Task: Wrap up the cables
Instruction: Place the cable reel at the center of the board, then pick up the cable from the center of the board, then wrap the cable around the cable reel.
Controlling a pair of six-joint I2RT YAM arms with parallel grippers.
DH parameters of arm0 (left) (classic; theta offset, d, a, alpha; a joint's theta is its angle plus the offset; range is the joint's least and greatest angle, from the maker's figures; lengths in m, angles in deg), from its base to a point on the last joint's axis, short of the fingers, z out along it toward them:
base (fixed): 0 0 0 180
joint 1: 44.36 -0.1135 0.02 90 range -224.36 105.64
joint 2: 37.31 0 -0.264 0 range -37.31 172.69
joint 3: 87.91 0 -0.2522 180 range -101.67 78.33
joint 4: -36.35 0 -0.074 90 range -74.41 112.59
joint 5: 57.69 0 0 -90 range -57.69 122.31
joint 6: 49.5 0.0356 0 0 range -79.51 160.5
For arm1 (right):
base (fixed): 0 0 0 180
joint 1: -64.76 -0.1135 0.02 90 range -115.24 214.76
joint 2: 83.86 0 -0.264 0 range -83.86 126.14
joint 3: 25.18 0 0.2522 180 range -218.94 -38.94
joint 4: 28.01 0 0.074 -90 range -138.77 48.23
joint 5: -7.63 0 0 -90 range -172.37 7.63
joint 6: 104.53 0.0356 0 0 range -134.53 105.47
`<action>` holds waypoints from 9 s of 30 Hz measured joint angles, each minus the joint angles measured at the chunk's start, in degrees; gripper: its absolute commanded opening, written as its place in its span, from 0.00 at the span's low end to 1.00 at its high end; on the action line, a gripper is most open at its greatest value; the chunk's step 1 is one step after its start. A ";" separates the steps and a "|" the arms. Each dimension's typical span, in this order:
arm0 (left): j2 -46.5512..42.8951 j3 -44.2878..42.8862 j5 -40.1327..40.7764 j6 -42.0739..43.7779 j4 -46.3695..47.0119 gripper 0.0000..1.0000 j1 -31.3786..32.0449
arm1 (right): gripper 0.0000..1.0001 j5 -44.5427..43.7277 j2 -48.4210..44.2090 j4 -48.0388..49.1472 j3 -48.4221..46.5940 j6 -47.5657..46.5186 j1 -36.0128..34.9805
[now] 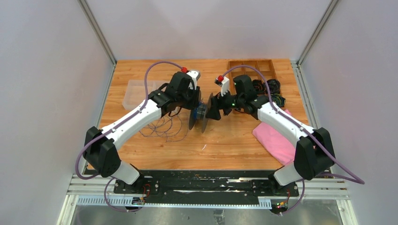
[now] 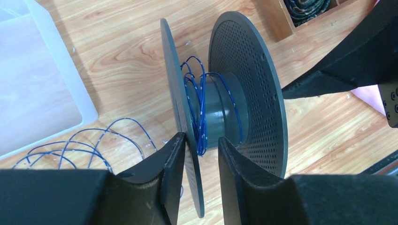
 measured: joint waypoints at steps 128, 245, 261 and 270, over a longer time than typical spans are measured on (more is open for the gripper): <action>-11.85 -12.37 -8.98 38.42 -22.80 0.00 -12.07 | 0.73 -5.86 -4.24 -5.95 -15.93 -2.78 -1.07; -11.10 5.46 -11.58 32.39 9.20 0.00 -5.60 | 0.53 -6.10 -8.00 0.92 -2.95 -5.70 -0.68; -1.68 -1.49 -15.30 26.53 6.78 0.00 -3.80 | 0.72 -7.26 -10.82 8.66 3.76 -3.02 -0.13; -1.42 -1.62 -13.81 27.71 6.16 0.00 -3.76 | 0.68 -8.22 -11.61 9.51 7.93 -2.71 -1.16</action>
